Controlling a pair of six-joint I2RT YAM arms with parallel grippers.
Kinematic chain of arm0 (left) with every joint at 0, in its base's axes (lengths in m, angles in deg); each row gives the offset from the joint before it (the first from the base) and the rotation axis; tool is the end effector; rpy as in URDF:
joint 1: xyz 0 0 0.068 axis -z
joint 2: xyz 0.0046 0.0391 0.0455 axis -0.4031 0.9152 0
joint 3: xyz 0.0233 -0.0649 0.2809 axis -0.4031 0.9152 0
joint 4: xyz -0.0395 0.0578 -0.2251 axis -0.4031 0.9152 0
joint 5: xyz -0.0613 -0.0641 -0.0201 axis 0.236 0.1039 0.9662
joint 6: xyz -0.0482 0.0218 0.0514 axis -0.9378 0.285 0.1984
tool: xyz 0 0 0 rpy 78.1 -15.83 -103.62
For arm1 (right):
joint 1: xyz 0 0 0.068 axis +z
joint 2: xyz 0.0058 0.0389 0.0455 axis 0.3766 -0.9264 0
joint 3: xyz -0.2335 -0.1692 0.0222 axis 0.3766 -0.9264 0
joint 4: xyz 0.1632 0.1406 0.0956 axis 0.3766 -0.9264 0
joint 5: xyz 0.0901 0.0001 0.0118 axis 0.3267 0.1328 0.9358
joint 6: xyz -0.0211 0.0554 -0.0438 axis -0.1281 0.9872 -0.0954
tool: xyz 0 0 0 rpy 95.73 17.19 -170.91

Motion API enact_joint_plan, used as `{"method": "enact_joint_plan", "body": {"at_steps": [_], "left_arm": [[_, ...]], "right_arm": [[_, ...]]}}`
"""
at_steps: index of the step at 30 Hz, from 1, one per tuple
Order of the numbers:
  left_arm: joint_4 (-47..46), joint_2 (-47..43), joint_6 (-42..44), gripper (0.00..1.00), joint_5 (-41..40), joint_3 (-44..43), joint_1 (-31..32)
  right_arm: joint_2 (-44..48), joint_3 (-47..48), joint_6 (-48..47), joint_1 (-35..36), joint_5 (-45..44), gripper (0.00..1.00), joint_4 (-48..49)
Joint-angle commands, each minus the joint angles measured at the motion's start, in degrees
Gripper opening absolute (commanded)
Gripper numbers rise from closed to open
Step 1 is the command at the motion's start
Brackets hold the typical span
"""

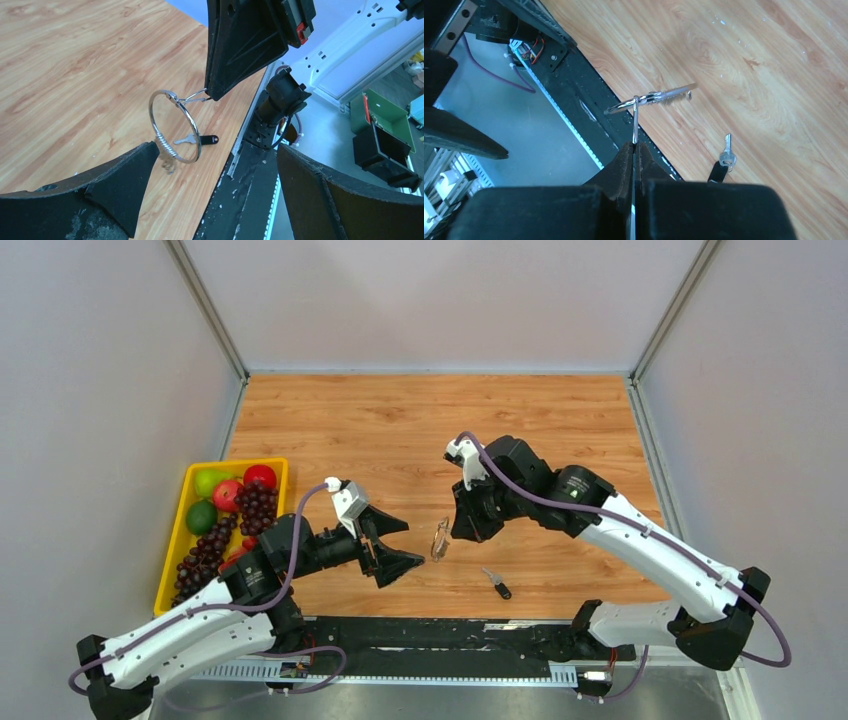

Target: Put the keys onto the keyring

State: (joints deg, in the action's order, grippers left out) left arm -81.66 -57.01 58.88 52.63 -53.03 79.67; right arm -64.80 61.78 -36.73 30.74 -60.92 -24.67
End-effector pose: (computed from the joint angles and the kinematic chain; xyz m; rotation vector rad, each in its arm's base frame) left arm 0.0623 -0.1165 0.3199 0.6598 1.6548 -1.2351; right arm 0.1207 0.1830 0.3610 -0.9146 2.3878 0.7971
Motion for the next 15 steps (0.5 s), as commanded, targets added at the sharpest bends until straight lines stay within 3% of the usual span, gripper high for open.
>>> {"method": "enact_joint_plan", "body": {"at_steps": [1,8,15], "left_arm": [[-7.9,1.2,3.1,1.0,2.0,1.3,0.2],[-11.2,2.6,8.3,1.0,-1.3,2.5,0.2],[-20.9,2.7,16.3,1.0,-3.7,6.5,0.2]], "right_arm": [[-1.6,5.6,2.6,0.8,1.8,0.0,-3.6],[-6.2,12.0,4.4,0.8,0.2,0.0,-8.1],[-9.2,16.2,6.6,0.8,0.9,0.0,-10.4]]}}
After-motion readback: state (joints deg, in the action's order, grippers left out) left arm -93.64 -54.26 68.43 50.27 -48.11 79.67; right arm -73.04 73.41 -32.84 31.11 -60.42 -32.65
